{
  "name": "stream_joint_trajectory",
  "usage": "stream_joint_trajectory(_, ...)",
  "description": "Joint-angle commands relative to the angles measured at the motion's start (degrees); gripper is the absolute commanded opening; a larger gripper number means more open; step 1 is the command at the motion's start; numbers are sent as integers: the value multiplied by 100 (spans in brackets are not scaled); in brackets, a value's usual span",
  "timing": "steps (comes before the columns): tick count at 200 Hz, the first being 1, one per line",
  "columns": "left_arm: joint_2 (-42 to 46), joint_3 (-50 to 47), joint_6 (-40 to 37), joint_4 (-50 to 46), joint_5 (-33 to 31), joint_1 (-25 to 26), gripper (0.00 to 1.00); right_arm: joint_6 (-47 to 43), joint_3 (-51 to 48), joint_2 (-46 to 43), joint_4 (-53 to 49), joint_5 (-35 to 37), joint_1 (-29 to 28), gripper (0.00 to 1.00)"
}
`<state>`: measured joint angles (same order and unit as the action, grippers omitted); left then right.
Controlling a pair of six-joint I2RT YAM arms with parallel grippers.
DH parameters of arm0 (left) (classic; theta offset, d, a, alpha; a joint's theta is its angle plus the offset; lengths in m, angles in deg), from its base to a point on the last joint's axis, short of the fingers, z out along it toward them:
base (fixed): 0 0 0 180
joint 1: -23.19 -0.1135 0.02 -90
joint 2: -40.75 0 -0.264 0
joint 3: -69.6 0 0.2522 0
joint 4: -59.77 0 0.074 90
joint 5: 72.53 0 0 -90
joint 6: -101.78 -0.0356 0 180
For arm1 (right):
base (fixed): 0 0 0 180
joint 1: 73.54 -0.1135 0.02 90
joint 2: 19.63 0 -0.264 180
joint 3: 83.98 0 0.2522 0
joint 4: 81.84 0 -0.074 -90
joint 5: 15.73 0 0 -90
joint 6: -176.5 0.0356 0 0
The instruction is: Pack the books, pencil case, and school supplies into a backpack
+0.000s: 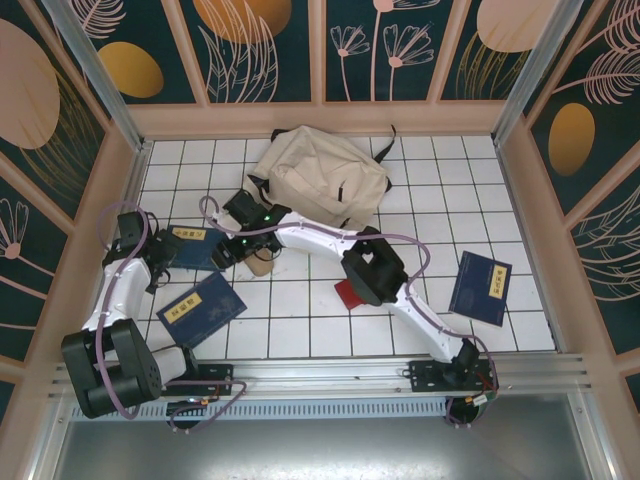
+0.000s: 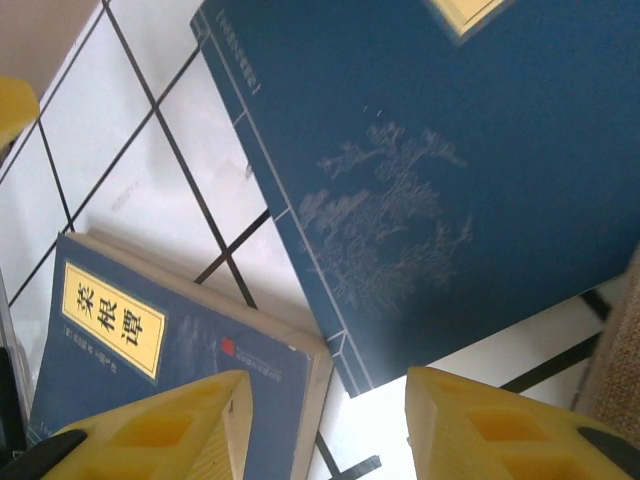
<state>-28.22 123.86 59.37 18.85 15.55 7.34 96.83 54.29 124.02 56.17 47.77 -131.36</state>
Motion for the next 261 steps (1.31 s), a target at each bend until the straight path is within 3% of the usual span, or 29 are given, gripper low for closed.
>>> stream_joint_trajectory(1,-50,-78,-127,175,87,-37,99,-136,165,22,-271,-83,-77,45)
stream_joint_trajectory(147,-71,60,-334,228,-20,-38,99,-162,233,370,-330,369,-439,25)
stream_joint_trajectory(182,-65,6,-342,246,-13,-34,99,-174,-93,11,-307,383,-459,25)
stream_joint_trajectory(215,-12,-19,-321,281,29,-39,99,-221,-449,-339,-246,347,-501,32)
stream_joint_trajectory(261,-10,55,-299,287,48,-40,99,-260,-261,-86,-319,388,-555,34)
